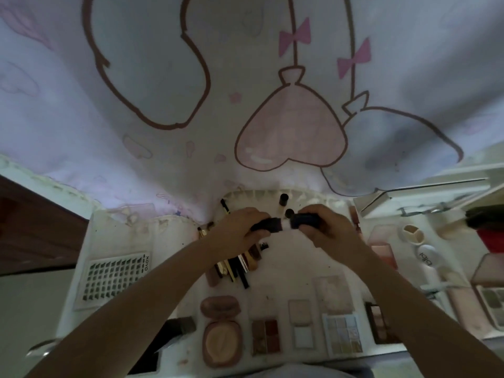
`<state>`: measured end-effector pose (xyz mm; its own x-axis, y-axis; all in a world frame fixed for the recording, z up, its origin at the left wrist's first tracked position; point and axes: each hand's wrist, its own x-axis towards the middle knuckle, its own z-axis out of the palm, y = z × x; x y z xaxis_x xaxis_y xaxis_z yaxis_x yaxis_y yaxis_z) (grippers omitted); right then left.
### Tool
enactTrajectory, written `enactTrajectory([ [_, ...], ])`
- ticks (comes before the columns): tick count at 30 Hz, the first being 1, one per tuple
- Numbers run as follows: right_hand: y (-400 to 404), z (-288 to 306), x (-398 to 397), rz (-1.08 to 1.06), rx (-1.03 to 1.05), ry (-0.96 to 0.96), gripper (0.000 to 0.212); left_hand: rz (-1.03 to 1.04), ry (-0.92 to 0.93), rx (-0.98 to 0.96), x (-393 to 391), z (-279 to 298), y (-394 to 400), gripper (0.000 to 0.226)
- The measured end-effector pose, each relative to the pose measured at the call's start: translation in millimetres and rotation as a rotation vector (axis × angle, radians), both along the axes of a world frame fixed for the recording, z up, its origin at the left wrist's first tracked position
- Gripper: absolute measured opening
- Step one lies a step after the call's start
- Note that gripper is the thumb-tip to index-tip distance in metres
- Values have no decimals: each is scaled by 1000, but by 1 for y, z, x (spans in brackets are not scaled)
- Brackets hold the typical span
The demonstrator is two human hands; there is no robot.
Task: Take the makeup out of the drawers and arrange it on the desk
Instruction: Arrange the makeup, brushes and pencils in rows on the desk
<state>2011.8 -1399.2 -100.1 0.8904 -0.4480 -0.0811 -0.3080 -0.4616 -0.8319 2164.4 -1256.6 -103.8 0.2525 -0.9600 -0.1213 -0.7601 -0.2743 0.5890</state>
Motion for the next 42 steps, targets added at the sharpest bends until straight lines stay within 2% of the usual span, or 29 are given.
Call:
enactTrajectory([
  [4, -17, 25, -27, -129, 91, -92, 21, 100, -22, -68, 7, 11, 8, 31],
  [11, 0, 41, -34, -17, -45, -87, 31, 1, 54, -118, -37, 27, 0, 25],
  [16, 6, 41, -40, 79, -87, -5, 19, 20, 172, -97, -57, 16, 1, 18],
  [18, 7, 40, -41, 128, -144, 33, 21, 6, 203, -86, -63, 9, 0, 21],
  [23, 6, 24, -36, 197, -141, 167, 29, 38, 213, 19, -68, -20, -6, 22],
  [30, -4, -25, -26, 109, -38, 245, 46, 283, 232, 88, -68, -57, -24, 27],
  [32, -7, -40, -21, 79, -70, 300, 44, 348, 231, 118, -67, -67, -32, 19],
  [35, -10, -63, -18, 93, -275, 472, 49, 403, 227, 111, -63, -78, -43, 10],
  [39, -12, -87, -15, 182, -441, 712, 68, 434, 191, 103, -59, -89, -53, 18],
  [42, -12, -99, -14, 189, -440, 803, 74, 444, 204, 118, -56, -92, -56, 20],
])
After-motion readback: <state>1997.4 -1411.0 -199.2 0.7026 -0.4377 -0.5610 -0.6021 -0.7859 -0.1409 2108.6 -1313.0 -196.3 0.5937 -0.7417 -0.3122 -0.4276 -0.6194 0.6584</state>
